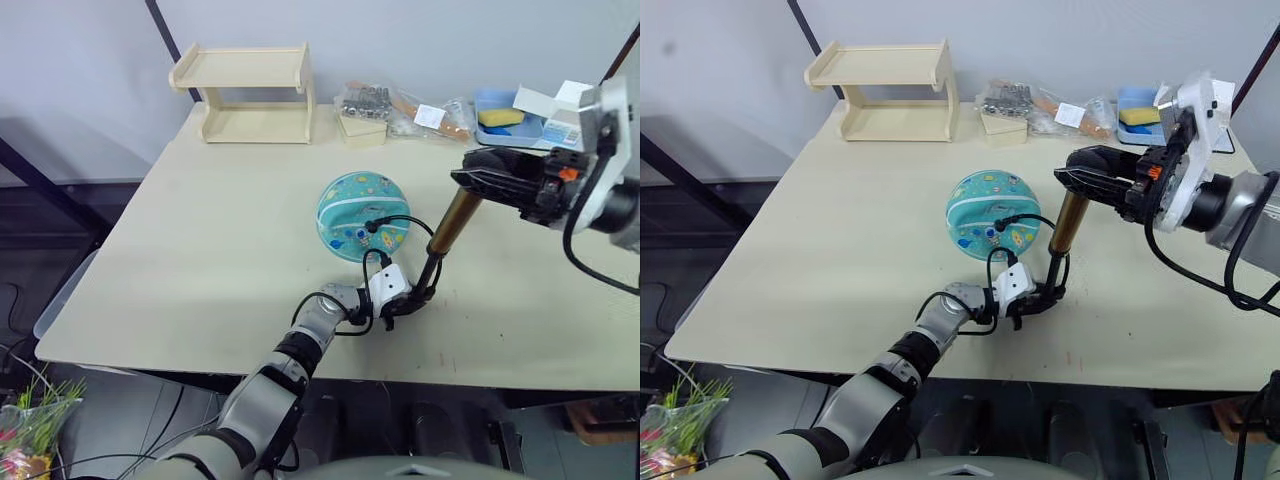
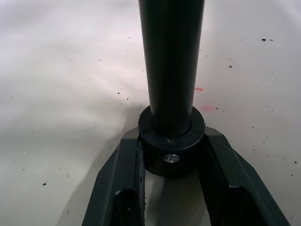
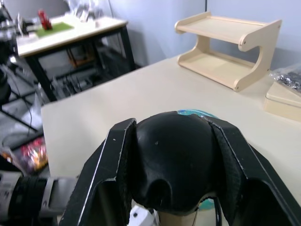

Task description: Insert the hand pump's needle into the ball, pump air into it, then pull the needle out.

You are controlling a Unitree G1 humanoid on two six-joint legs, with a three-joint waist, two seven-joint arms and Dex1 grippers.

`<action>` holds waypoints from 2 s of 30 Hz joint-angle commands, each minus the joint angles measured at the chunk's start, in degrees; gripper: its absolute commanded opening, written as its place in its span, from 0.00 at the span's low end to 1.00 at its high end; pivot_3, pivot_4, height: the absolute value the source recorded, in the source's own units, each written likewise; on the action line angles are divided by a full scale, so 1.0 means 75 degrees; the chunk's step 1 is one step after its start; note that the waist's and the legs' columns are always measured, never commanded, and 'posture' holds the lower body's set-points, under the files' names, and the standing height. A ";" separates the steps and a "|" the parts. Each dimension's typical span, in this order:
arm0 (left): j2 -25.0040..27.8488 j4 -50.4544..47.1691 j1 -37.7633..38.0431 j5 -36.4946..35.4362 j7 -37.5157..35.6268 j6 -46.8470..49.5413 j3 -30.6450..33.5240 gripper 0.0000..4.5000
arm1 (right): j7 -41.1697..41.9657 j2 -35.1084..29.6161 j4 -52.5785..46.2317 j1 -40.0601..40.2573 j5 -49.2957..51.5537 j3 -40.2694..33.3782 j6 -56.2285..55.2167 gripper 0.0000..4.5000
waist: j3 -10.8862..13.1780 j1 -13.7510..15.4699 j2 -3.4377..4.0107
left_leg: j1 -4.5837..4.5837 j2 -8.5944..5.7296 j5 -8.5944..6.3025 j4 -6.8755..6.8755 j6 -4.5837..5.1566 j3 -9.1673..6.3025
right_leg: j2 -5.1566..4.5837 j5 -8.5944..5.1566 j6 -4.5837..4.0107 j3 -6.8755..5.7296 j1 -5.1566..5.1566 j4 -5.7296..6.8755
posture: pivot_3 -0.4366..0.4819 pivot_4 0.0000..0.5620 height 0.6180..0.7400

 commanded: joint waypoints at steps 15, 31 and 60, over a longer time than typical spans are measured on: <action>0.0404 0.0074 0.0522 0.0197 -0.0039 0.0536 -0.0093 0.23 | 0.1033 0.1798 0.2389 0.1990 -0.4727 0.3077 -0.2821 0.37 | -0.0174 -0.0117 -0.0079 | 0.0133 0.0082 -0.0001 -0.0049 -0.0001 -0.0056 | 0.0102 -0.0096 -0.0061 -0.0047 0.0042 0.0107 | 0.48 0.27 1.00; -0.0319 0.1547 -0.0313 0.0511 0.0389 0.0284 -0.0245 0.23 | 0.0349 -0.0610 0.0152 -0.0856 0.0121 -0.0970 0.0351 0.37 | 0.0058 0.0062 0.0046 | 0.0048 0.0004 0.0050 -0.0044 -0.0082 -0.0110 | 0.0025 -0.0089 -0.0071 -0.0097 0.0009 0.0112 | 0.48 0.27 1.00; -0.0160 0.1202 0.0151 0.0541 0.0266 0.0214 -0.0182 0.23 | 0.1437 0.1379 0.2860 0.2054 -0.4764 0.3519 -0.2322 0.37 | -0.0130 -0.0355 -0.0237 | 0.0113 0.0092 0.0056 -0.0089 -0.0100 -0.0078 | 0.0073 -0.0104 -0.0048 -0.0110 0.0044 0.0097 | 0.48 0.27 1.00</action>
